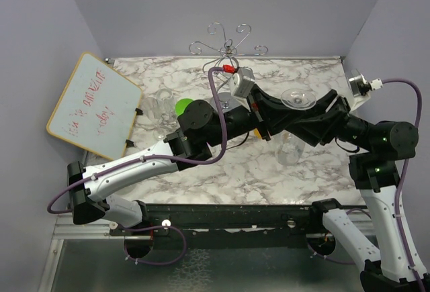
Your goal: Place the wine glass upside down on the wine glass rack
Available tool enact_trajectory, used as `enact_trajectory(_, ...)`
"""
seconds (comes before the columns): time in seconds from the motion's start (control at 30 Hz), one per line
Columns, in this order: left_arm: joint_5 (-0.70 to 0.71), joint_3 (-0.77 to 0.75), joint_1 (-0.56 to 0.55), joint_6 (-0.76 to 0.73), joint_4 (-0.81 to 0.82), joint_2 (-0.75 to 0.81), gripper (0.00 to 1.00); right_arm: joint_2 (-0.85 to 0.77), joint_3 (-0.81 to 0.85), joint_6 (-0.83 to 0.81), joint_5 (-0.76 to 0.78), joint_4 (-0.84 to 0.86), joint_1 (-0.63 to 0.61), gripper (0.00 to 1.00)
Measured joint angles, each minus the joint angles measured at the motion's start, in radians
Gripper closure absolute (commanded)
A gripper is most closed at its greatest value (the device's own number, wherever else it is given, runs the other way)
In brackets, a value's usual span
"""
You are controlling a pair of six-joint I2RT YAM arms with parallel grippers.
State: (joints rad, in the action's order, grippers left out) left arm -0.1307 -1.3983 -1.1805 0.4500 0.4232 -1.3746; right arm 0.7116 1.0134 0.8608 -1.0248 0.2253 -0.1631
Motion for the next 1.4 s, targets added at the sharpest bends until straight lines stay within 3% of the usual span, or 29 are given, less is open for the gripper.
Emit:
enact_trajectory(0.07, -0.001, 0.0, 0.0, 0.003, -0.001, 0.0, 1.0, 0.0, -0.001, 0.003, 0.0, 0.002, 0.0, 0.75)
enact_trajectory(0.13, 0.0, 0.0, 0.0, 0.005, -0.003, 0.0, 1.0, 0.0, -0.002, 0.005, -0.006, 0.015, -0.001, 0.79)
enact_trajectory(0.37, 0.001, 0.0, 0.0, 0.005, -0.007, -0.002, 1.0, -0.013, -0.004, -0.029, -0.012, 0.003, -0.002, 0.67)
enact_trajectory(0.57, 0.0, 0.004, 0.0, -0.002, -0.023, -0.002, 1.0, -0.019, -0.004, -0.084, -0.02, -0.035, -0.002, 0.98)
enact_trajectory(0.73, 0.001, 0.011, -0.001, -0.002, -0.025, -0.002, 1.0, -0.026, -0.004, -0.106, -0.029, -0.051, -0.002, 0.99)
enact_trajectory(0.87, 0.001, 0.016, -0.002, -0.002, -0.021, -0.002, 0.8, -0.035, -0.004, -0.112, -0.022, -0.066, -0.002, 0.99)
enact_trajectory(0.97, 0.006, 0.023, -0.002, 0.0, -0.012, 0.001, 0.53, -0.044, -0.005, -0.118, -0.003, -0.082, -0.002, 0.99)
enact_trajectory(1.1, 0.032, 0.068, -0.002, 0.0, 0.007, 0.035, 0.25, -0.059, -0.006, -0.136, 0.057, -0.105, -0.002, 0.99)
enact_trajectory(1.23, 0.081, 0.141, -0.002, -0.015, 0.017, 0.102, 0.12, -0.056, -0.006, -0.165, 0.134, -0.124, -0.002, 0.99)
enact_trajectory(1.4, 0.184, 0.218, -0.002, -0.073, -0.045, 0.205, 0.08, -0.022, 0.012, -0.228, 0.259, -0.174, -0.002, 0.99)
